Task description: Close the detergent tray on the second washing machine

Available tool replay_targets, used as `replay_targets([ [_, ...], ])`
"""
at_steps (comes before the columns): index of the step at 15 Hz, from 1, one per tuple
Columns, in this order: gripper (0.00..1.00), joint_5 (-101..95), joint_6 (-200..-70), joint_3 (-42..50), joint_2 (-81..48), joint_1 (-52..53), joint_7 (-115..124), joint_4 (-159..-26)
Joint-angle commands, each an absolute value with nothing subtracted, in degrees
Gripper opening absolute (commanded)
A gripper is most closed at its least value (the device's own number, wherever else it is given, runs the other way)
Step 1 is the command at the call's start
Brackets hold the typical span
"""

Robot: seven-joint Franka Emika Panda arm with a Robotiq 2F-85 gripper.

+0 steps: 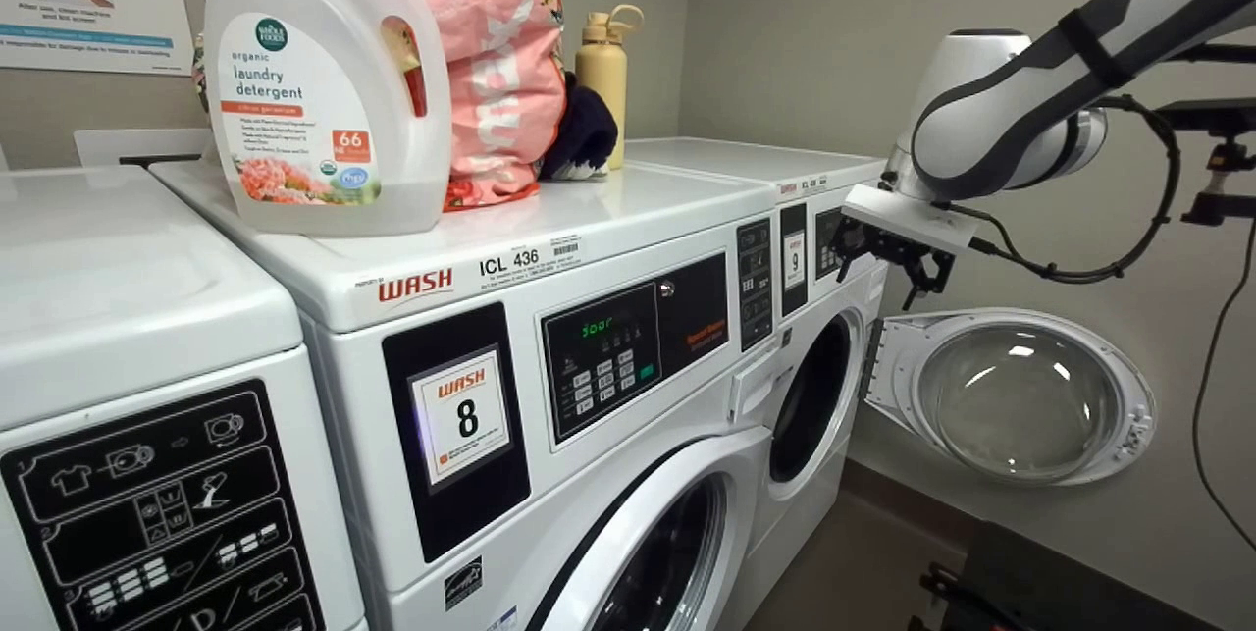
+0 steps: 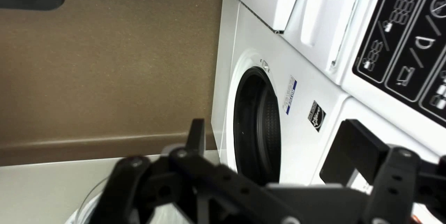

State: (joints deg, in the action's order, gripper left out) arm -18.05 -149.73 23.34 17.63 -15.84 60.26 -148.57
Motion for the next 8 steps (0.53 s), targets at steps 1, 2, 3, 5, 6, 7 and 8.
replay_targets([
  [1,1.00,-15.2,-144.8,15.2,25.4,-20.8,58.8,-150.5],
  [2,1.00,-14.5,-143.6,13.5,26.6,-21.5,58.8,-150.3],
  [3,1.00,-13.4,-142.8,12.3,27.6,-21.7,58.4,-150.3],
  [5,1.00,-12.0,-141.8,10.6,28.8,-22.0,58.0,-150.2],
  [6,1.00,-11.7,-141.2,9.6,29.2,-22.2,58.5,-150.0],
  [7,1.00,-11.1,-141.0,9.2,29.5,-22.1,58.4,-150.0],
  [8,1.00,-10.7,-141.2,8.9,29.8,-22.2,58.0,-150.2],
])
